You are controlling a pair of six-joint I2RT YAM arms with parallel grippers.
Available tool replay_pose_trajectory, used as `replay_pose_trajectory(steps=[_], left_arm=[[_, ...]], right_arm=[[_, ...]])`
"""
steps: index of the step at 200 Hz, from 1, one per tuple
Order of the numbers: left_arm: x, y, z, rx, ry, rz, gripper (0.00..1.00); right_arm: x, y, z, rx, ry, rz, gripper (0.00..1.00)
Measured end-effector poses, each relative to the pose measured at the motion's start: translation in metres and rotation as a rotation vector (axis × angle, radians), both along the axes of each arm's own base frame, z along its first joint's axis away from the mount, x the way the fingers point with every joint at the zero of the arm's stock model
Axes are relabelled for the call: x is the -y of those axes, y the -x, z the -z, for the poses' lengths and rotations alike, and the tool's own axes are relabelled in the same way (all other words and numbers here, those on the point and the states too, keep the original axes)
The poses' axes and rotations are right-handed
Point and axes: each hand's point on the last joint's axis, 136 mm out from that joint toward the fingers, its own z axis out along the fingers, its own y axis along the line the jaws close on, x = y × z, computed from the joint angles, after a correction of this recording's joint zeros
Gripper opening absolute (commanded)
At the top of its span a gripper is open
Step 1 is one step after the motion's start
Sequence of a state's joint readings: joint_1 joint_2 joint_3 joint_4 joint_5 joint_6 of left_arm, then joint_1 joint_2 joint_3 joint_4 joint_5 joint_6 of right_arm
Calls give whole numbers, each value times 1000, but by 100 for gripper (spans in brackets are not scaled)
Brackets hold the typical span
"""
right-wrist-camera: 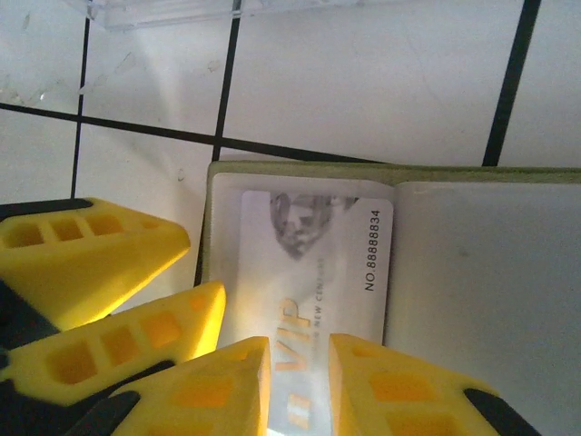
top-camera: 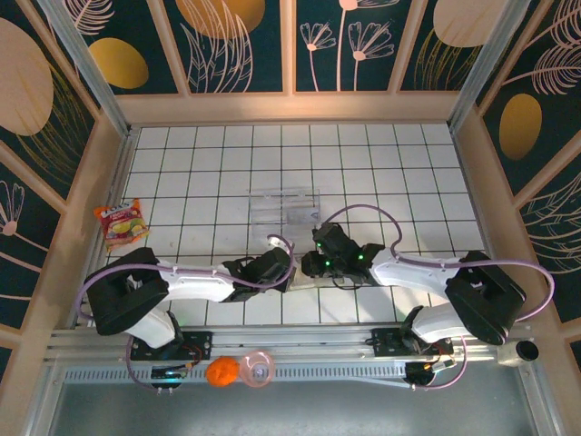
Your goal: Take the credit cards out of the card holder
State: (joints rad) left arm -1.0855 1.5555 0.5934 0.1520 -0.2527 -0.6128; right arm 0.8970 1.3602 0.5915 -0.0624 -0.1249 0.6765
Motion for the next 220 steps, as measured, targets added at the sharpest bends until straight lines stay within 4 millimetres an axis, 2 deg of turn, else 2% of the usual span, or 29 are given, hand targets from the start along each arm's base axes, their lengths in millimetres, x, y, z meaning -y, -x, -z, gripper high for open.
replay_pose_trajectory(steps=[47, 82, 142, 191, 220], left_arm=[[-2, -4, 6, 6, -31, -17, 30], [-2, -4, 6, 5, -28, -18, 28], [0, -3, 7, 4, -10, -19, 26], [0, -4, 7, 4, -9, -19, 26], [-1, -5, 7, 0, -3, -22, 22]], right_arm=[[12, 1, 21, -55, 7, 9, 25], [11, 0, 22, -60, -10, 9, 28], [8, 2, 24, -87, -77, -3, 18], [9, 2, 25, -109, -111, 20, 1], [11, 3, 22, -106, -124, 27, 1]])
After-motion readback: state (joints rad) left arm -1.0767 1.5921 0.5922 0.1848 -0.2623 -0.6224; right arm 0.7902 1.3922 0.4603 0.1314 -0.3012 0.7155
